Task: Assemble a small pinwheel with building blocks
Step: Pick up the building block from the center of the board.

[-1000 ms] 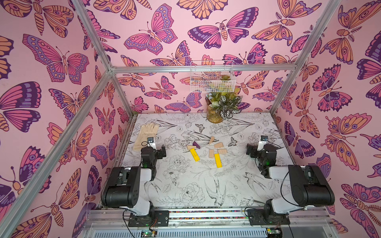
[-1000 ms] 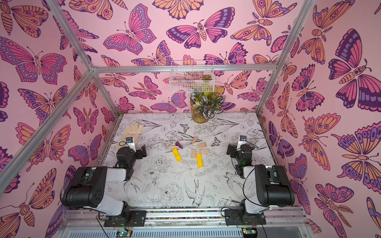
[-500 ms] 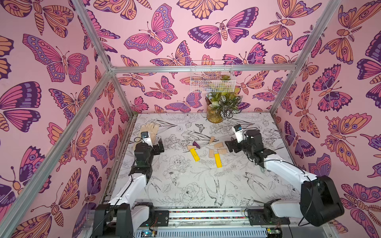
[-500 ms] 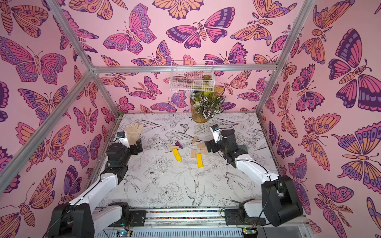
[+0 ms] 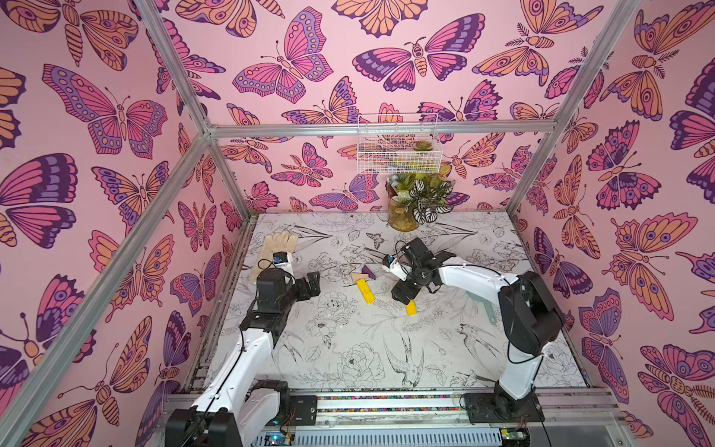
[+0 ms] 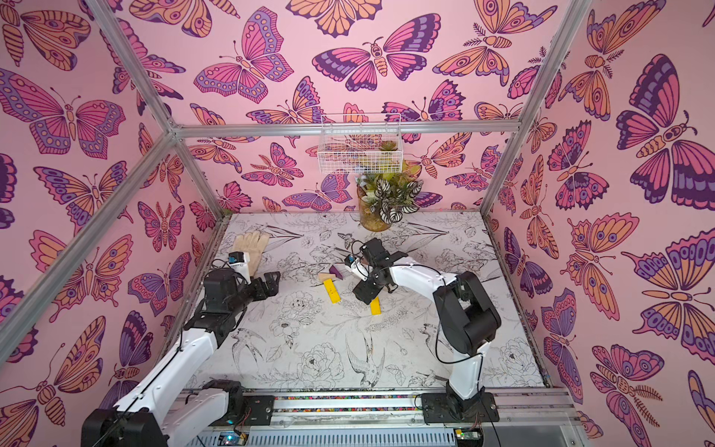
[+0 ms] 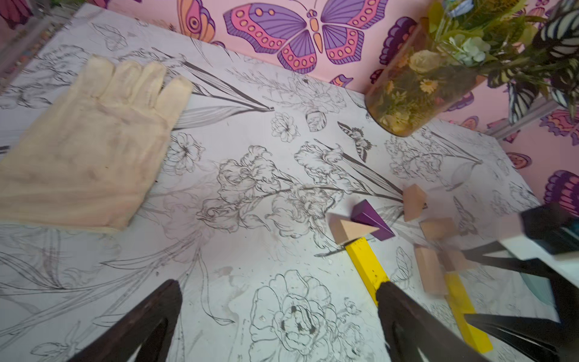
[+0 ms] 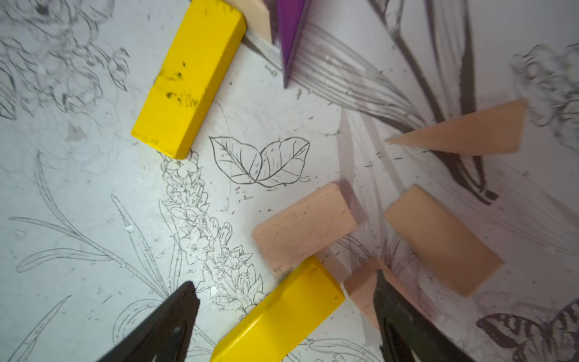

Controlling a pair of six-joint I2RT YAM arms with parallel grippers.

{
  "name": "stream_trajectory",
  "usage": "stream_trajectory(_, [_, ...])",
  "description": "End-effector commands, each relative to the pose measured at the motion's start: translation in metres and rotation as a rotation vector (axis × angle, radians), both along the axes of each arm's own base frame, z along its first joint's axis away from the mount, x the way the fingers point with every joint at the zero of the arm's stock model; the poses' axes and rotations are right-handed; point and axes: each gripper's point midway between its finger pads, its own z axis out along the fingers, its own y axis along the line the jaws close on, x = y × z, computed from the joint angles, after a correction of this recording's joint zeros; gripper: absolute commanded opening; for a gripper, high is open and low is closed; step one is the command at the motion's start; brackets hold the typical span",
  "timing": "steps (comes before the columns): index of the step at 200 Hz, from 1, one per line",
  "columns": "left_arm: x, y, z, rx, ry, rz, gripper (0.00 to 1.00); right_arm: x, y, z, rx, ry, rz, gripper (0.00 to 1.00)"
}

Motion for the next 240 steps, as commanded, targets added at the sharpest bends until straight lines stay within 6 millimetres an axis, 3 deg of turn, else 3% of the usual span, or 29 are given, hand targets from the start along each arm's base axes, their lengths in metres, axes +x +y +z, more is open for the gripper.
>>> stream_trajectory(1, [-0.015,-0.015,-0.007,-0.068,0.052,-0.040,1.00,-0.004,-0.004,0.000,-0.062,0.034,0.039,0.90])
stream_trajectory(51, [-0.030,-0.017,-0.007,-0.103,0.037,-0.032,1.00,0.004,-0.004,-0.018,-0.146,0.048,0.101,0.90])
stream_trajectory(118, [-0.034,-0.018,-0.006,-0.115,0.036,-0.029,1.00,0.022,0.003,-0.029,-0.185,0.032,0.130,0.88])
stream_trajectory(153, [-0.033,-0.018,-0.005,-0.113,0.036,-0.026,1.00,0.024,0.007,-0.037,-0.185,0.069,0.128,0.77])
stream_trajectory(194, [-0.033,-0.017,-0.005,-0.112,0.035,-0.014,1.00,0.015,0.007,-0.037,-0.143,0.128,-0.005,0.53])
stream_trajectory(240, [-0.032,-0.016,-0.010,-0.109,0.051,-0.004,1.00,0.000,0.014,-0.024,-0.056,0.095,-0.326,0.50])
